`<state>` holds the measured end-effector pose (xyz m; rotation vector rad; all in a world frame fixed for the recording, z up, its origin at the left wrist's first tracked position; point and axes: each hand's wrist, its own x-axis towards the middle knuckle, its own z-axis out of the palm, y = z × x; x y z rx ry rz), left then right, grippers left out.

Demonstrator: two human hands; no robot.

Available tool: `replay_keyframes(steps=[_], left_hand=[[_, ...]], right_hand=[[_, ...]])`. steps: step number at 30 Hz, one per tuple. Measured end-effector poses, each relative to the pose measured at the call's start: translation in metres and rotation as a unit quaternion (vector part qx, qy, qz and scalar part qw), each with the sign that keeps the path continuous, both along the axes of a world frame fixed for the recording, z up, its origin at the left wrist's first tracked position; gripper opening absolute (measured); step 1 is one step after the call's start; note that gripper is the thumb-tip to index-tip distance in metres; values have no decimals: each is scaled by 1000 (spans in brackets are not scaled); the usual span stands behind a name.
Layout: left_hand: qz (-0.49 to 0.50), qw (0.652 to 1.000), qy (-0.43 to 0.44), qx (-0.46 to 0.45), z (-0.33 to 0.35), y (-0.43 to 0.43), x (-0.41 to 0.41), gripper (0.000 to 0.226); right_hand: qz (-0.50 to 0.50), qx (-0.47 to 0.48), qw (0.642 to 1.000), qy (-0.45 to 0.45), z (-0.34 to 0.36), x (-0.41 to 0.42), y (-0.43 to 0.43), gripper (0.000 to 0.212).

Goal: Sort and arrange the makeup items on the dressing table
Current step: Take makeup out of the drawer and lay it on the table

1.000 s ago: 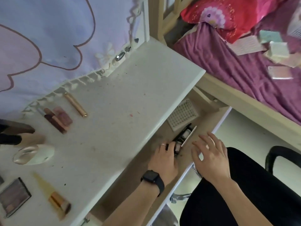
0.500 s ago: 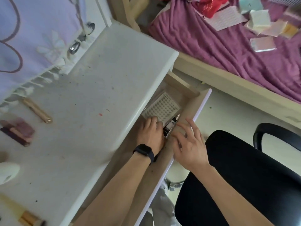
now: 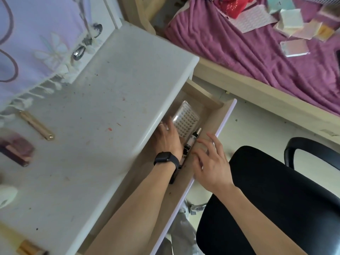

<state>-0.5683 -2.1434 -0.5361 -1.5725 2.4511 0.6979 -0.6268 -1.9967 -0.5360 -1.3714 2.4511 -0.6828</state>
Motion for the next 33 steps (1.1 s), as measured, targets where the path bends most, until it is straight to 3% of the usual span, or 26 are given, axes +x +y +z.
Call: replay_keyframes(steps=[4, 7, 9, 12, 16, 18, 21, 24, 26, 27, 33], left_hand=[[4, 994, 96, 44, 18, 3, 3, 36], [-9, 982, 181, 49, 37, 4, 11, 28], [-5, 967, 248, 59, 53, 5, 19, 28], [58, 928, 341, 136, 79, 6, 35, 29], [143, 847, 441, 261, 110, -7, 58, 22], [144, 849, 439, 256, 117, -19, 72, 21], [121, 903, 401, 97, 116, -39, 103, 23], [62, 967, 229, -91, 97, -66, 141, 45], [-19, 992, 59, -110, 81, -79, 160, 61], [-44, 993, 13, -104, 74, -82, 167, 66], [-45, 990, 29, -128, 57, -82, 170, 70]], right_hand=[[-8, -12, 999, -34, 11, -1, -1, 20], [-28, -24, 996, -81, 24, -5, -6, 14], [-87, -48, 982, -161, 39, -8, -12, 15], [-194, -55, 937, -287, 64, -8, -19, 12], [-198, -103, 882, -414, 88, 1, -30, 29], [-164, -106, 870, -452, 95, 8, -41, 25], [-150, -106, 860, -475, 102, 16, -68, 20], [-176, -128, 864, -455, 106, 17, -110, 18], [-199, -134, 866, -438, 107, 16, -145, 21], [-206, -130, 868, -433, 106, 16, -163, 22], [-220, -72, 884, -406, 103, 19, -249, 22]])
